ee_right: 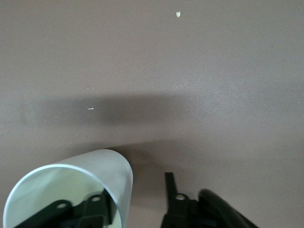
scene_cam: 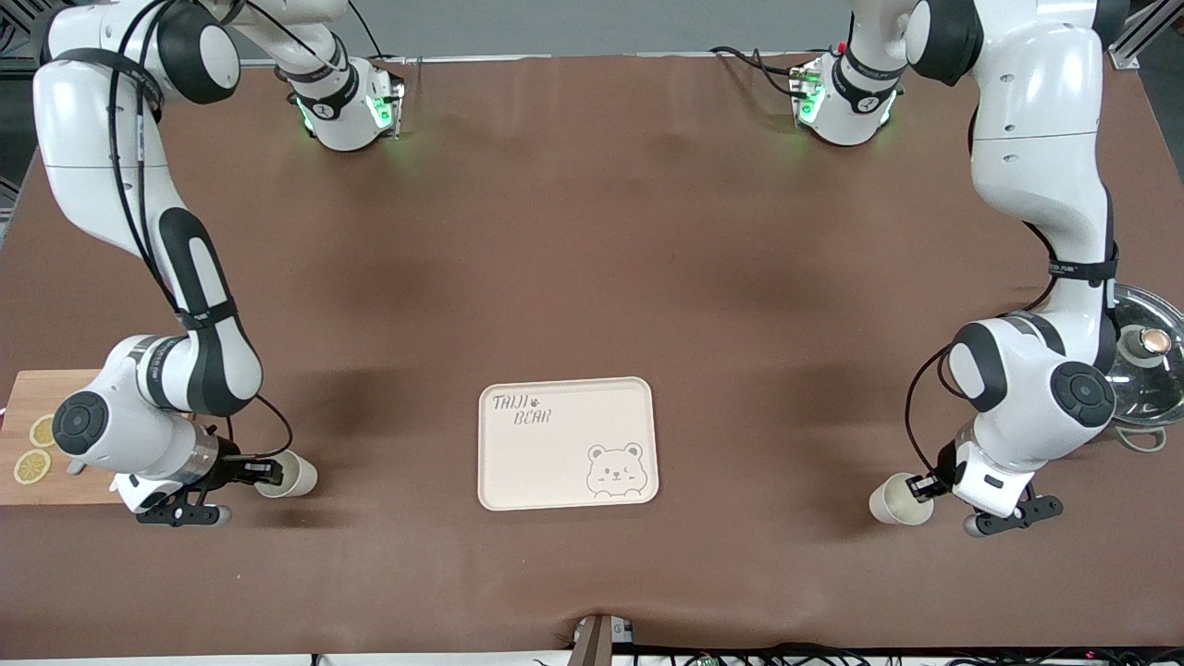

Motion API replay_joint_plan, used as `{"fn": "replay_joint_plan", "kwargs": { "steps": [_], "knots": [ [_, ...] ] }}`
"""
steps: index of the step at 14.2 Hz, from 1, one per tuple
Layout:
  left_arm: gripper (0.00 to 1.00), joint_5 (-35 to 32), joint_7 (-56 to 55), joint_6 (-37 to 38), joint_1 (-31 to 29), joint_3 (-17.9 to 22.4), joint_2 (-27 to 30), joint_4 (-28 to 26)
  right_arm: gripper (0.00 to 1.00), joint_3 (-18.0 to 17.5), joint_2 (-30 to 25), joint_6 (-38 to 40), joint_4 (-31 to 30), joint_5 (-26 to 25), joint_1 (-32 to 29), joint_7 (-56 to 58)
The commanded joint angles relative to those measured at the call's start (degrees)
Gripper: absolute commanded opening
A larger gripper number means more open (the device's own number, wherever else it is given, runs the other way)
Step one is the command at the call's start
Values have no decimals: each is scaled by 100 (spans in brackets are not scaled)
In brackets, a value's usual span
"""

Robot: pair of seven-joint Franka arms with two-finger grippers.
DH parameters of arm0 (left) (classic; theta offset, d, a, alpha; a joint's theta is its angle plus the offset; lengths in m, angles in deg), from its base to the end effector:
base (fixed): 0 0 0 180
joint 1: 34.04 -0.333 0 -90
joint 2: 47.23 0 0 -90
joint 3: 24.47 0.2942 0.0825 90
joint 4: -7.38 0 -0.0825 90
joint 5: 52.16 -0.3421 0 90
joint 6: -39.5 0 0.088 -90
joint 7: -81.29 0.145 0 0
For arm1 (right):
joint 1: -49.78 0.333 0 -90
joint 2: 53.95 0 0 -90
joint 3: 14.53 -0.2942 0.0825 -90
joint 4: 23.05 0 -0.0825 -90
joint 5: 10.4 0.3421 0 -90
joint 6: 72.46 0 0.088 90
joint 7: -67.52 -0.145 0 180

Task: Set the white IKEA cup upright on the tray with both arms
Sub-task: 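Close both grippers on the rims of the white cups, then carry both cups toward the tray and lower them onto it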

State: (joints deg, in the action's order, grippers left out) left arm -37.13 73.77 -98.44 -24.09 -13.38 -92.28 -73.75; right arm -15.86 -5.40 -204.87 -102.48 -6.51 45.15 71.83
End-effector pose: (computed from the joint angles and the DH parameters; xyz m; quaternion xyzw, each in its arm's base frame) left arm 0.7084 -0.0198 0.2305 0.9851 0.1267 0.1090 0.0393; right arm 0.6935 -0.0396 0.1829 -0.9985 0.0174 -0.0408 0.0318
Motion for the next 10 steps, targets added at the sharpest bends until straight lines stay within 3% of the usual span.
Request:
{"fn": "replay_joint_plan", "kwargs": {
  "steps": [1,3,4,10],
  "knots": [
    [0,27,-590,557,200,69,137,238,21,-34,84,4,130,-20,-2,18],
    [0,0,-1144,725,455,87,181,282,4,-34,84,4,121,-11,-2,-9],
    [0,-104,-1469,743,604,87,259,274,0,-34,84,4,121,-11,-2,9],
    [0,-527,-3254,1156,1325,78,278,405,0,-43,67,66,156,7,-11,18]
  ]
}}
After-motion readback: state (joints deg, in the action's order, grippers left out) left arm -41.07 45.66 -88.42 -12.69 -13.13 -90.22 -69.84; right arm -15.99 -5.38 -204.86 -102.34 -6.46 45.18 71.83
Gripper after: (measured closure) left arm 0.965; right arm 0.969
